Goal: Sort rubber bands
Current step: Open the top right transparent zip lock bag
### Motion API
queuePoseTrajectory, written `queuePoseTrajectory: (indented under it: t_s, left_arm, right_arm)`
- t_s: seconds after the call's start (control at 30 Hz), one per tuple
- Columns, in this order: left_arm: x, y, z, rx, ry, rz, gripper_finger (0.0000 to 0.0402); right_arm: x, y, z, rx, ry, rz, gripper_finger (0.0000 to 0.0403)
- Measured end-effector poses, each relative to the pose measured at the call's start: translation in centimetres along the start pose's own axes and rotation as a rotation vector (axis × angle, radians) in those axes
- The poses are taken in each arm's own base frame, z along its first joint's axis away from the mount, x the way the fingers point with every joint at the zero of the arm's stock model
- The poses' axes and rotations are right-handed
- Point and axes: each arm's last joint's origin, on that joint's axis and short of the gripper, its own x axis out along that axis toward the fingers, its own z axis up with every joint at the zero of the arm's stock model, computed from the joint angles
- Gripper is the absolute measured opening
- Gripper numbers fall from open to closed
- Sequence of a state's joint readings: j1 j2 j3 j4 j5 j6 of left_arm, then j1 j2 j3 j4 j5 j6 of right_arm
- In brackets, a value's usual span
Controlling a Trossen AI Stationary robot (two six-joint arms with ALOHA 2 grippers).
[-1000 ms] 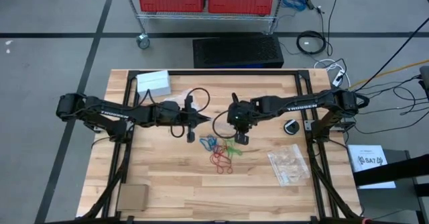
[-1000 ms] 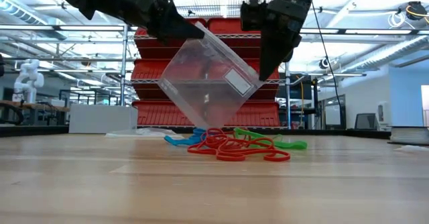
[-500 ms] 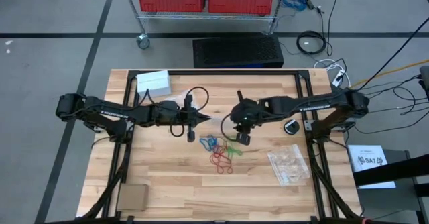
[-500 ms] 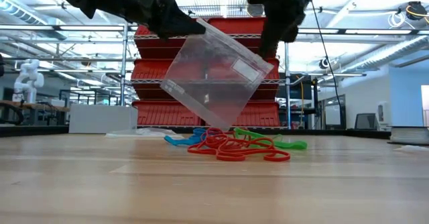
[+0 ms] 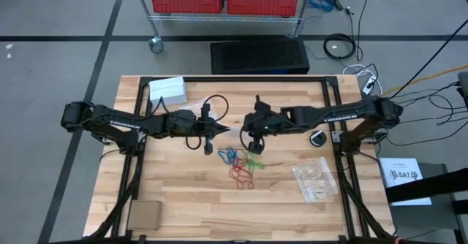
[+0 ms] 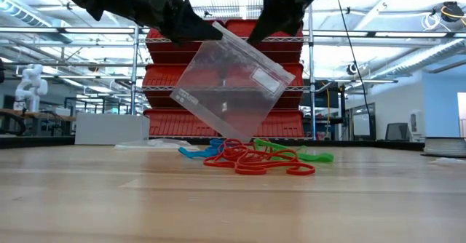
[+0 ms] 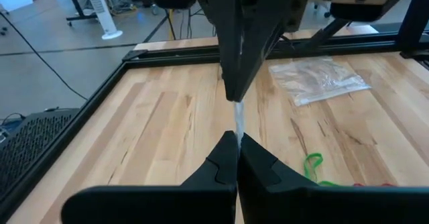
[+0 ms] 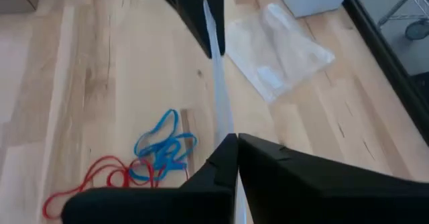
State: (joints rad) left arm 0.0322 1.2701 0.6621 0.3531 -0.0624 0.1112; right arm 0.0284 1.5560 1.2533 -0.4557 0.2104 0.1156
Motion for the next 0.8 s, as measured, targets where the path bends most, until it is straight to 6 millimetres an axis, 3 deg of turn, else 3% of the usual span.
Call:
queuePoseTrajectory:
  t_s: [0.23, 0.8]
  left_arm:
    - [0.0, 0.0, 0.0, 0.000, 0.000, 0.000, 0.0000]
    - [0.0, 0.1, -0.2, -0.025, 0.021, 0.045, 0.0000]
  right_arm:
    - [1.1, 0.2, -0.2, -0.007, 0.011, 0.002, 0.0001]
    - [1.0, 1.2, 0.1, 0.061, -0.029, 0.035, 0.0000]
